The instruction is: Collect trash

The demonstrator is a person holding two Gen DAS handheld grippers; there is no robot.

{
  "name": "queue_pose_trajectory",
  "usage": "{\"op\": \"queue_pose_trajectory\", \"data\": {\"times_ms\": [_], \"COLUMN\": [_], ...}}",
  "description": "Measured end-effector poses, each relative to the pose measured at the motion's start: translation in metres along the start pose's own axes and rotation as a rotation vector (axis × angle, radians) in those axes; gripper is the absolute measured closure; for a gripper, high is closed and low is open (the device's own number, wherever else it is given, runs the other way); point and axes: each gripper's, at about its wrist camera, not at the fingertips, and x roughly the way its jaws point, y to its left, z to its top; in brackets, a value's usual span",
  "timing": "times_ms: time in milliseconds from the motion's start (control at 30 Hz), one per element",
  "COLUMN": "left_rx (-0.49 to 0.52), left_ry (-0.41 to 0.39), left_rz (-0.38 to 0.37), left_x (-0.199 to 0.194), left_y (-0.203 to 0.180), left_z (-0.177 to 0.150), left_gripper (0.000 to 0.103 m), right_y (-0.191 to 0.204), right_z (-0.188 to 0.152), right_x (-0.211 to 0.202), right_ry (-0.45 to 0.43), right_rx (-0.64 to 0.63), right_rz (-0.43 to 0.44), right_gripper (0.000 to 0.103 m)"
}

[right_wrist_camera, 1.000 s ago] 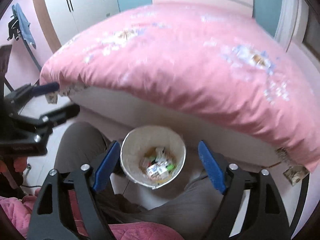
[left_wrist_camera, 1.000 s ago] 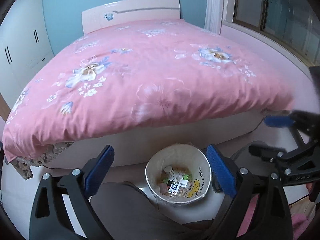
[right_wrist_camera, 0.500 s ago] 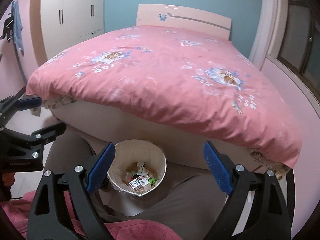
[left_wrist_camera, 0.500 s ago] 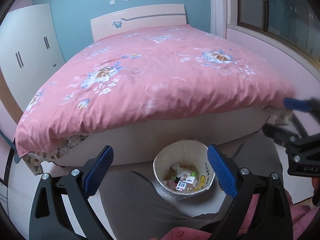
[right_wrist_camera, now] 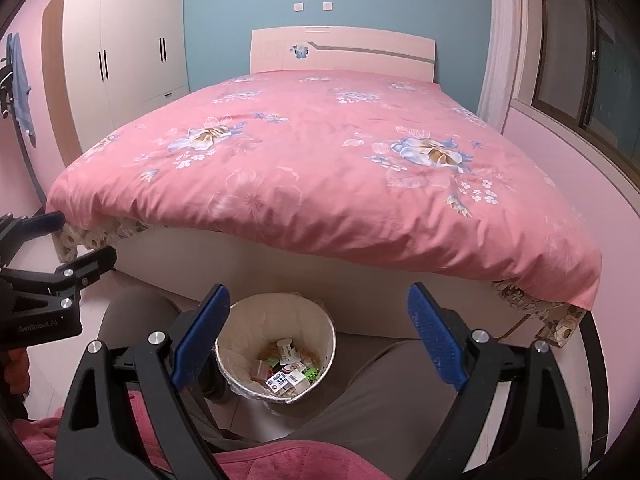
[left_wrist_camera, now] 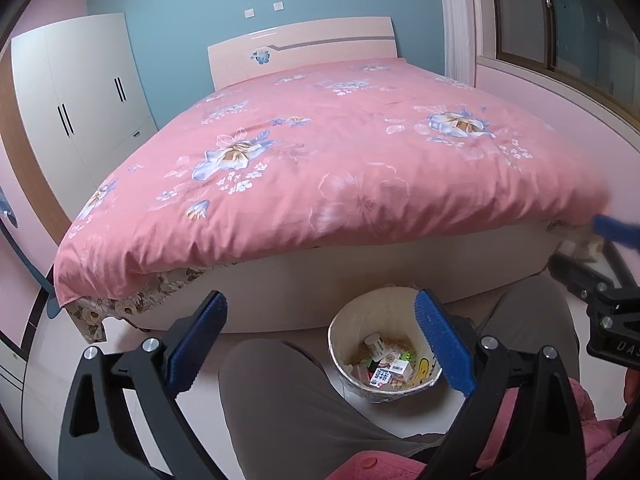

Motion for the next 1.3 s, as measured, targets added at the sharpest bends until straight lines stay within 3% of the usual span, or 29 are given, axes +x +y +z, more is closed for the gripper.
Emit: {"op": "queue_pose_trajectory", "data": {"times_ms": [1300], "left_rx": [0.005], "left_ry": [-0.001], "left_rz": [-0.004], "left_x": [-0.0022], "left_y": [-0.0035], "left_z": [-0.0002], "left_gripper": [0.007], "right_y": [-0.0014], "right_z": [-0.0008], "right_x": [0.0032], "right_ry": [0.019], "right_rx": [0.014], "right_rz": [0.016], "right_gripper": [0.014]}}
